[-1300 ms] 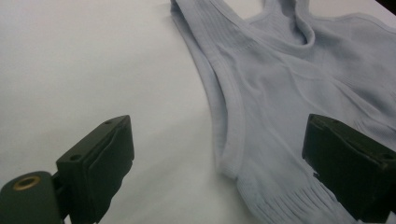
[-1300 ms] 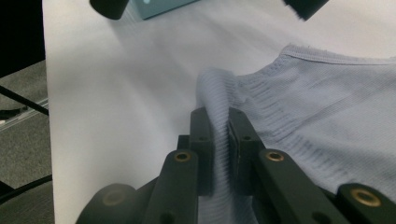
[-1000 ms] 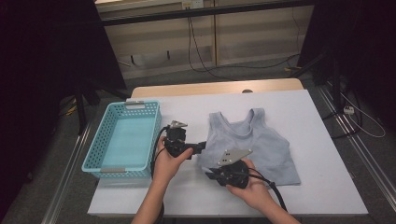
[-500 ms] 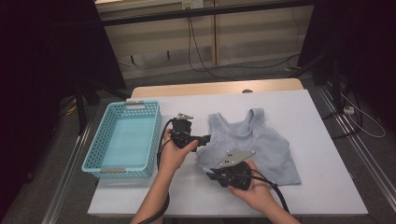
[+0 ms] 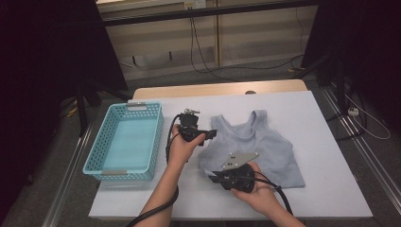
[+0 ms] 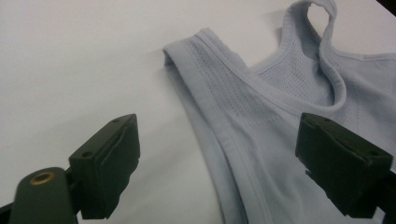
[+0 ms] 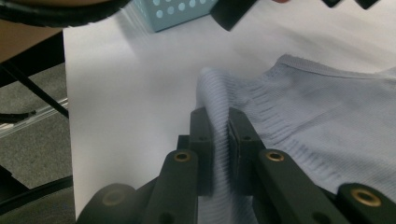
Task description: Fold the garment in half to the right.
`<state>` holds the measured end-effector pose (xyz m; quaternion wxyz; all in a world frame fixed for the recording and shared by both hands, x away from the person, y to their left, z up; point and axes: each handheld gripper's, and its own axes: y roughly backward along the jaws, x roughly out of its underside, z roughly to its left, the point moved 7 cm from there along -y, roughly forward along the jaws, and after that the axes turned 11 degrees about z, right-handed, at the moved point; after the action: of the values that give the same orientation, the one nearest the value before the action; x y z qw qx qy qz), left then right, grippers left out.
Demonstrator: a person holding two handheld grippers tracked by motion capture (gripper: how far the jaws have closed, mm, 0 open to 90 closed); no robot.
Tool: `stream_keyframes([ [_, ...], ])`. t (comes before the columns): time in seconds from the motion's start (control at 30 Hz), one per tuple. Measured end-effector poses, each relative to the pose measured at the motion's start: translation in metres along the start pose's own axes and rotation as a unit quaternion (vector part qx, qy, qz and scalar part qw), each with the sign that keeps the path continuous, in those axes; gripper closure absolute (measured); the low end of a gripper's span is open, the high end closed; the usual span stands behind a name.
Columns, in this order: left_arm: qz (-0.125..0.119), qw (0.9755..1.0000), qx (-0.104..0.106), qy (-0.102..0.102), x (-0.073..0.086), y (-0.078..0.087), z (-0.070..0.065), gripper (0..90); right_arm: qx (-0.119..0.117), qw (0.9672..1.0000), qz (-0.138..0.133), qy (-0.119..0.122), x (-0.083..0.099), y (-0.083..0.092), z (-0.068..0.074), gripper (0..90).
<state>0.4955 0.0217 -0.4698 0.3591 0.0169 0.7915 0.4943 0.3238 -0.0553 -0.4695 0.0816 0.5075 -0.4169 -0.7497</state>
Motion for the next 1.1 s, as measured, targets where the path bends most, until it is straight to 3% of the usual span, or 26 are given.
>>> stream_keyframes([
  [0.13, 0.002, 1.0, 0.005, -0.001, -0.006, -0.012, -0.004, 16.3, -0.002, 1.0, -0.001, -0.001, 0.0, 0.001, 0.0, 83.1],
  [0.27, -0.001, 1.0, -0.008, 0.0, -0.01, -0.023, -0.002, 20.6, -0.006, 1.0, 0.001, 0.006, 0.0, 0.002, 0.003, 83.1],
  [0.33, 0.0, 0.9999, 0.001, 0.011, -0.011, -0.026, -0.001, 22.7, -0.006, 0.9999, -0.001, 0.008, 0.0, 0.003, 0.004, 83.0],
  [0.67, 0.004, 0.9994, -0.035, -0.004, -0.013, -0.038, 0.002, 30.8, -0.008, 0.9999, -0.01, 0.005, 0.001, 0.006, 0.005, 82.9],
  [0.77, 0.002, 0.9981, -0.059, -0.018, -0.014, -0.041, 0.004, 32.7, -0.007, 0.9999, -0.008, 0.01, 0.002, 0.005, 0.004, 82.9],
  [0.9, 0.002, 0.9976, -0.068, -0.012, -0.013, -0.049, 0.009, 37.1, -0.008, 0.9999, -0.007, 0.01, 0.002, 0.004, 0.005, 82.9],
  [1.03, 0.006, 0.9986, -0.053, -0.003, -0.011, -0.052, 0.005, 38.3, -0.01, 0.9998, -0.008, 0.013, 0.001, 0.005, 0.004, 82.9],
  [1.1, 0.015, 0.998, -0.06, -0.014, -0.011, -0.052, 0.002, 40.2, -0.012, 0.9998, -0.008, 0.01, 0.001, 0.004, 0.004, 82.9],
])
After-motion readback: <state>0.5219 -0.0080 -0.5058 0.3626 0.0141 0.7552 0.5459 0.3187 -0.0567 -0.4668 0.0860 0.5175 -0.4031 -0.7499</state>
